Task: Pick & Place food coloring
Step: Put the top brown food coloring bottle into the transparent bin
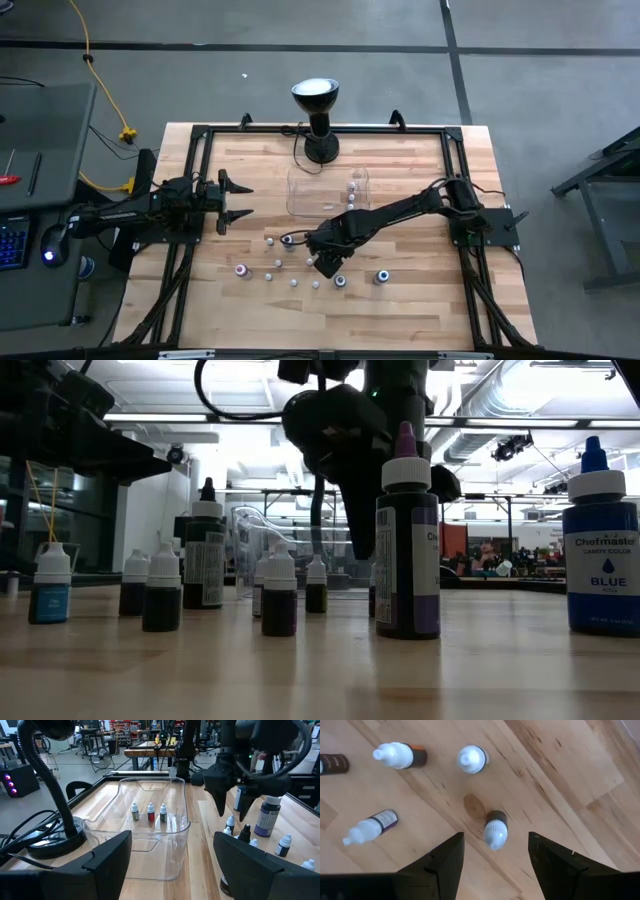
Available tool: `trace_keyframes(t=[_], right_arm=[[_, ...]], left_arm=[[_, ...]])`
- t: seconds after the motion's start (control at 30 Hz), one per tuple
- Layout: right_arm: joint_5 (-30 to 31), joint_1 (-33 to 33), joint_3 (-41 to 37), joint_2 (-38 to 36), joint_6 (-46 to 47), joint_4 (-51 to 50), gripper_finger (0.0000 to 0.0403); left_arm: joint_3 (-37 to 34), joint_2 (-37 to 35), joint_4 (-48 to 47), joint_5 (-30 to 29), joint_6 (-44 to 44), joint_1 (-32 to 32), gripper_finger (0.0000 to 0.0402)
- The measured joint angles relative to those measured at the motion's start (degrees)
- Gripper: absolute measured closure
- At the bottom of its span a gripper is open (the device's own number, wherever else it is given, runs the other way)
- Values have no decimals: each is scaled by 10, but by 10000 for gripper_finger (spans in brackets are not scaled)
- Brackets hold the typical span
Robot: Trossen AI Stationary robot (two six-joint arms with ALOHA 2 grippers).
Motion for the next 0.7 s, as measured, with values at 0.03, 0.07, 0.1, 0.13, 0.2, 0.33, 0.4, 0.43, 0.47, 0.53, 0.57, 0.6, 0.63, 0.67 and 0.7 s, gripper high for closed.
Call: trace_keyframes(t=[0.03,0.07,0.1,0.13,0.2,0.33,0.4,0.43,0.47,0.53,0.57,0.6,0.63,0.67,0.7], right_arm=[[-4,0,0,2,-2,0,194],[-5,0,0,6,-4,2,194],[-6,0,0,8,-5,6,194],[-8,0,0,9,-5,7,194],[-10,0,0,12,-5,9,194],[-19,0,0,13,-5,14,194],[-19,0,0,13,-5,13,194],[-19,0,0,13,-5,14,194],[-19,0,0,13,-5,13,194],[-19,0,0,13,-5,12,195],[-19,0,0,13,-5,12,195],[-19,0,0,13,-5,11,195],[-18,0,0,13,-5,10,195],[-18,0,0,13,-5,10,195],[-17,0,0,13,-5,10,195]], left_arm=[[0,0,0,0,0,0,124],[0,0,0,0,0,0,124],[0,0,0,0,0,0,124],[0,0,0,0,0,0,124],[0,0,0,0,0,0,124],[0,0,0,0,0,0,124],[0,0,0,0,0,0,124],[0,0,0,0,0,0,124],[0,0,0,0,0,0,124],[0,0,0,0,0,0,124],[0,0,0,0,0,0,124],[0,0,0,0,0,0,124],[0,0,0,0,0,0,124],[0,0,0,0,0,0,124],[0,0,0,0,0,0,124]])
